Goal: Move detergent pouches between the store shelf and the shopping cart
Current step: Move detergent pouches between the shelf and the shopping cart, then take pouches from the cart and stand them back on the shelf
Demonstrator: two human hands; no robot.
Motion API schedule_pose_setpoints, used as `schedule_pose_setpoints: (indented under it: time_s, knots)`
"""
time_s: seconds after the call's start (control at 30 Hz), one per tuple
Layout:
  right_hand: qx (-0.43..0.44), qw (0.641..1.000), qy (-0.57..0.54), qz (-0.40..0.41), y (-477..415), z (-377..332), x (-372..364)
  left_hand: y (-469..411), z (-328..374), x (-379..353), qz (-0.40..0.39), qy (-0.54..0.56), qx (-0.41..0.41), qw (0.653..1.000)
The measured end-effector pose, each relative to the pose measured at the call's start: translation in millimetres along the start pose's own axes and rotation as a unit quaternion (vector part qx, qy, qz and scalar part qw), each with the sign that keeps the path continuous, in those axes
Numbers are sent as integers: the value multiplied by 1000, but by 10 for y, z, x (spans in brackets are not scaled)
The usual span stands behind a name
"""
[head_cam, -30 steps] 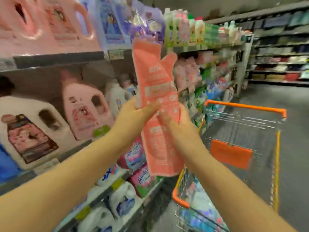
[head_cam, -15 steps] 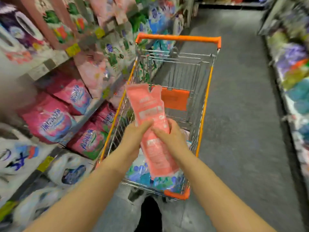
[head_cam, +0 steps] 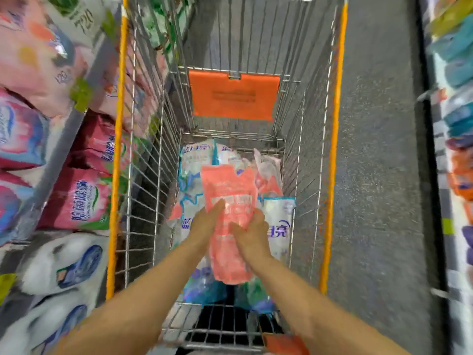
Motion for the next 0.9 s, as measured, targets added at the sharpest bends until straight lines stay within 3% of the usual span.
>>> schedule_pose_setpoints:
  time_s: [0.2, 0.4, 0.53, 0.7, 0.9]
  knots:
    - [21, 997, 76, -14, -6, 136, -107, -336, -214, 215, -3, -81, 23, 996]
    - [-16, 998, 53, -12, -90, 87, -15, -255, -172, 89, 128, -199, 0, 972]
    - [-27, 999, 33, -33, -105, 49, 41, -16, -18, 55, 151, -240, -29, 959]
    - [12, 998, 24, -65, -1, 8, 253, 366, 49, -34, 175, -206, -59, 961]
    - [91, 988, 27, -122, 450, -136, 678, 1388, 79, -382, 244, -77, -132, 958]
Point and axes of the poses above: each hand's wrist, its own y-axis away from the middle knuckle, its own x-axis out of the back of the hand, z = x × y, the point moved 2 cm from there along -y, towards the middle knuckle, and after that the axes turned 13 degrees about -y, right-handed, at the moved point
